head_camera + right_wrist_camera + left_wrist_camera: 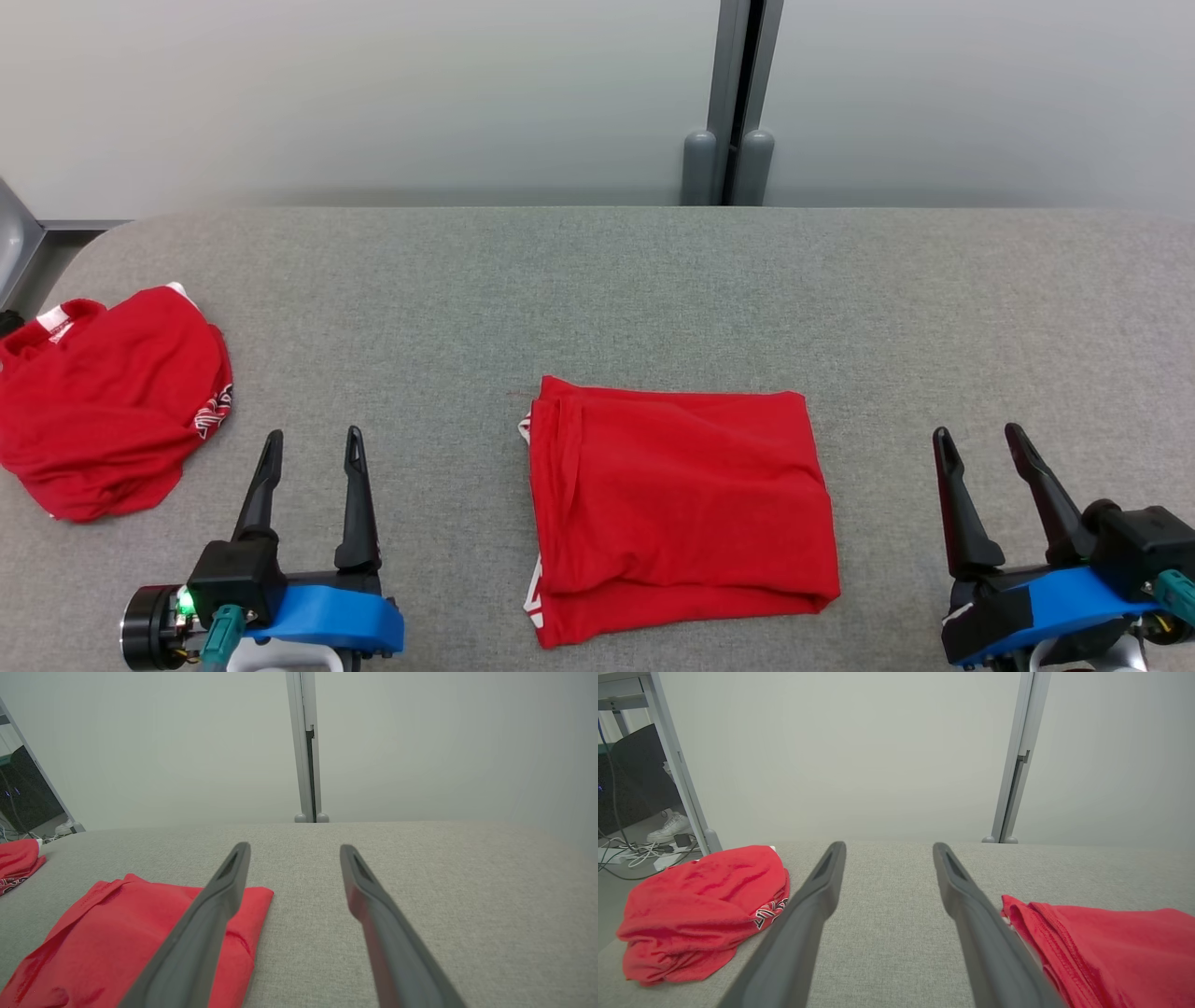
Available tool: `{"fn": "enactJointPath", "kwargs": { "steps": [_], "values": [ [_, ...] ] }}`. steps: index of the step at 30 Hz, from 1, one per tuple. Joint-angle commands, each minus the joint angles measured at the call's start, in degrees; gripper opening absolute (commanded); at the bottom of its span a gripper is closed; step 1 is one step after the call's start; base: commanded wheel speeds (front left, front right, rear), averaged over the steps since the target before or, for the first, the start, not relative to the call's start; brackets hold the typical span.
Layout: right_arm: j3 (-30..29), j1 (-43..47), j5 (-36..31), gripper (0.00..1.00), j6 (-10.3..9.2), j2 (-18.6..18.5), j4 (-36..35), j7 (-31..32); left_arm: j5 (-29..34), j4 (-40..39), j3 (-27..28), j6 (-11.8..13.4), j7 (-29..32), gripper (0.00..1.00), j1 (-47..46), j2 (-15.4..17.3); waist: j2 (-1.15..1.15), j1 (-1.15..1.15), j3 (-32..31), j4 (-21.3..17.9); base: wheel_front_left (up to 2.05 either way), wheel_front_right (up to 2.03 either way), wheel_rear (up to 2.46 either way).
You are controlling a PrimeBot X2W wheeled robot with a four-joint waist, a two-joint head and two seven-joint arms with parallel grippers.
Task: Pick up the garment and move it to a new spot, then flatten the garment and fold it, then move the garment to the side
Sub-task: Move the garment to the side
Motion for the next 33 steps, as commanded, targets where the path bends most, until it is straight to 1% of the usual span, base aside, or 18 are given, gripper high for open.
{"fn": "enactJointPath", "kwargs": {
  "steps": [1, 9, 12, 13, 20, 25, 33],
  "values": [
    [-0.03, 0.78, 0.20, 1.00, 0.04, 0.10, -0.07, 0.15, -0.02, -0.18, 0.02, 0.24, -0.26, 1.00, -0.17, 0.20, 0.00, 0.00, 0.08, -0.01, 0.00, 0.00, 0.00],
    [0.12, 0.08, -0.41, 1.00, 0.04, 0.10, 0.61, 0.84, -0.27, 0.15, -0.11, 0.36, -0.26, 1.00, -0.37, 0.27, 0.00, 0.00, 0.22, -0.03, 0.00, 0.00, 0.00],
    [1.01, -1.99, -1.50, 1.00, 0.04, 0.11, 1.13, 1.56, -0.33, 0.12, -0.18, 0.40, -0.26, 1.00, -0.75, 0.30, 0.00, 0.00, 0.44, 0.05, 0.00, 0.00, 0.00],
    [2.26, -4.22, -1.26, 1.00, 0.04, 0.10, 2.16, 1.97, -0.43, -0.05, -0.30, 0.39, -0.26, 1.00, -1.10, 0.29, 0.00, 0.00, 0.87, 0.26, 0.00, 0.00, 0.00],
    [4.75, -9.40, -1.43, 1.00, 0.04, 0.06, 5.16, 3.36, -0.47, -0.17, -1.15, 0.32, -0.26, 1.00, -2.53, 0.18, 0.00, 0.00, 2.56, 1.39, 0.00, 0.00, 0.00],
    [5.02, -12.14, -2.20, 1.00, 0.04, 0.04, 10.57, 4.26, -0.90, 0.03, -1.76, 0.49, -0.26, 1.00, -3.78, 0.07, 0.00, 0.00, 4.14, 2.85, 0.00, 0.00, 0.00],
    [4.80, -14.08, -3.10, 1.00, 0.04, 0.03, 21.36, 3.49, -1.54, 0.23, -2.87, 0.95, -0.26, 1.00, -5.08, -0.05, 0.00, 0.00, 6.29, 4.99, 0.00, 0.00, 0.00]
  ]
}}
